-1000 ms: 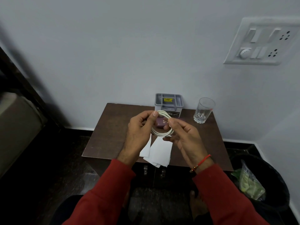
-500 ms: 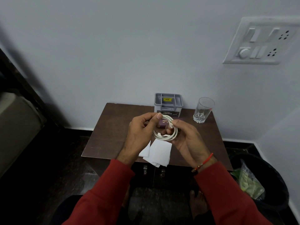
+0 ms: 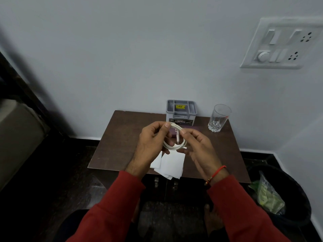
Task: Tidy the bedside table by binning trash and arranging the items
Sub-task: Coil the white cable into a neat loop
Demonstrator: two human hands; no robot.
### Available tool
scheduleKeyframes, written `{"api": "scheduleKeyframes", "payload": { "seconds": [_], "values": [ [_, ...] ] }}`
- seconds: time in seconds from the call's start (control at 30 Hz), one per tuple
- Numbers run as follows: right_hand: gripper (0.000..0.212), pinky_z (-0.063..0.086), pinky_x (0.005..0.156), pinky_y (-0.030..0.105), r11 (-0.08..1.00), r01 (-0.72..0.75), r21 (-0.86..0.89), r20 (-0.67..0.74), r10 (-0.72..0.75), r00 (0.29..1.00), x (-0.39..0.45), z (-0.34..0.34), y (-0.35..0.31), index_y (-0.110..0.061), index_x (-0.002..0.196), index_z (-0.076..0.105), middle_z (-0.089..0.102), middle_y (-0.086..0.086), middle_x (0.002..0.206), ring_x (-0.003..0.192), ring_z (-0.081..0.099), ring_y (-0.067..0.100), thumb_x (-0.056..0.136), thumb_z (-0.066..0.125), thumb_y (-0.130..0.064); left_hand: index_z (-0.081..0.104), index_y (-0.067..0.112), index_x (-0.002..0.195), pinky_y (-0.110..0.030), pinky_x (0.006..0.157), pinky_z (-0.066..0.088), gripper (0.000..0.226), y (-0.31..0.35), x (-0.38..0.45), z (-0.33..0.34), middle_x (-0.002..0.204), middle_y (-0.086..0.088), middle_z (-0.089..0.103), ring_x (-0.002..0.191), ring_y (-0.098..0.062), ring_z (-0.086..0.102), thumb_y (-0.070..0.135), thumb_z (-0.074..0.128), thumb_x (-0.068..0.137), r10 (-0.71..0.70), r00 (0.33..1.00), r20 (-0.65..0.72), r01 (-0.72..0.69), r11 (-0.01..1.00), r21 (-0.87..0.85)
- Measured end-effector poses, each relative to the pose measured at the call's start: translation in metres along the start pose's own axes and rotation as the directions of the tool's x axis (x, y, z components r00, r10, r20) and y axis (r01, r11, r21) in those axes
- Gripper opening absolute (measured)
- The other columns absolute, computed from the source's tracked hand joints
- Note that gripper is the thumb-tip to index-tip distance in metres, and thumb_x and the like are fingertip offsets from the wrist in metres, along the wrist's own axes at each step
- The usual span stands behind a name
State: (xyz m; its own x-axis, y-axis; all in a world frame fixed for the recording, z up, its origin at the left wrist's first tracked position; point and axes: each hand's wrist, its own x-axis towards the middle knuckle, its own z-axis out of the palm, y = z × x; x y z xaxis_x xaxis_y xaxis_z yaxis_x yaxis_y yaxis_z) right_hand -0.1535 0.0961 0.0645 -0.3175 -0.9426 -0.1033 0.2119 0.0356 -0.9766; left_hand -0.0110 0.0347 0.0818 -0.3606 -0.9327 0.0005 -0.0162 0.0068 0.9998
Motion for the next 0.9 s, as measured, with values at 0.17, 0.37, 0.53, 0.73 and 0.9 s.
{"api": "scheduleKeyframes", "payload": {
  "seconds": [0.17,0.37,0.53,0.73,0.9],
  "values": [
    [0.029,0.054,0.085,0.049,0.994,0.001,0.112,-0.007,0.000,1.000,-0.001,-0.001,-0.004,0.000,0.104,0.070,0.071,0.021,0.093,0.082,0.066,0.028,0.084,0.069,-0.022,0.071,-0.002,0.100,-0.031,0.049,0.057,0.032,0.003,-0.001,-0.001,0.073,-0.013,0.066,0.065,-0.023,0.068,0.025,0.054,0.105,-0.062,0.996,0.062,0.064,0.998,-0.025],
    [0.020,0.054,0.067,0.027,0.981,-0.059,0.185,0.025,0.056,0.998,0.000,-0.004,-0.006,0.003,0.108,0.069,0.065,0.011,0.084,0.062,0.059,0.012,0.094,0.059,-0.007,0.069,-0.005,0.095,-0.034,0.048,0.060,0.040,-0.003,0.001,0.000,0.068,-0.006,0.057,0.057,-0.015,0.061,0.028,0.050,0.107,-0.127,0.984,0.124,0.121,0.991,0.054],
    [0.025,0.056,0.080,0.037,0.989,-0.038,0.144,0.080,0.026,0.996,-0.001,-0.005,-0.006,-0.001,0.118,0.067,0.071,0.012,0.097,0.080,0.068,0.017,0.097,0.055,-0.009,0.069,-0.002,0.091,-0.037,0.049,0.061,0.040,-0.004,0.003,0.002,0.062,0.001,0.057,0.052,-0.014,0.060,0.030,0.049,0.107,-0.094,0.992,0.089,0.084,0.990,0.110],
    [0.018,0.053,0.068,0.033,0.998,-0.038,0.057,0.019,0.037,0.999,0.001,-0.008,-0.007,0.002,0.099,0.071,0.063,0.012,0.071,0.062,0.060,0.021,0.096,0.056,-0.006,0.075,0.008,0.093,-0.039,0.048,0.061,0.034,-0.006,0.001,0.000,0.070,-0.003,0.064,0.062,-0.018,0.064,0.034,0.055,0.104,-0.026,0.997,0.066,0.006,0.959,0.282],
    [0.027,0.049,0.064,0.036,0.994,-0.103,0.030,0.007,0.103,0.995,0.004,-0.011,-0.007,0.021,0.103,0.059,0.056,0.013,0.061,0.054,0.057,0.023,0.095,0.052,-0.003,0.072,0.007,0.094,-0.039,0.049,0.060,0.031,-0.007,-0.002,0.003,0.076,-0.016,0.065,0.068,-0.028,0.068,0.032,0.056,0.104,-0.027,0.995,0.097,-0.001,0.962,0.274]
  ]
}}
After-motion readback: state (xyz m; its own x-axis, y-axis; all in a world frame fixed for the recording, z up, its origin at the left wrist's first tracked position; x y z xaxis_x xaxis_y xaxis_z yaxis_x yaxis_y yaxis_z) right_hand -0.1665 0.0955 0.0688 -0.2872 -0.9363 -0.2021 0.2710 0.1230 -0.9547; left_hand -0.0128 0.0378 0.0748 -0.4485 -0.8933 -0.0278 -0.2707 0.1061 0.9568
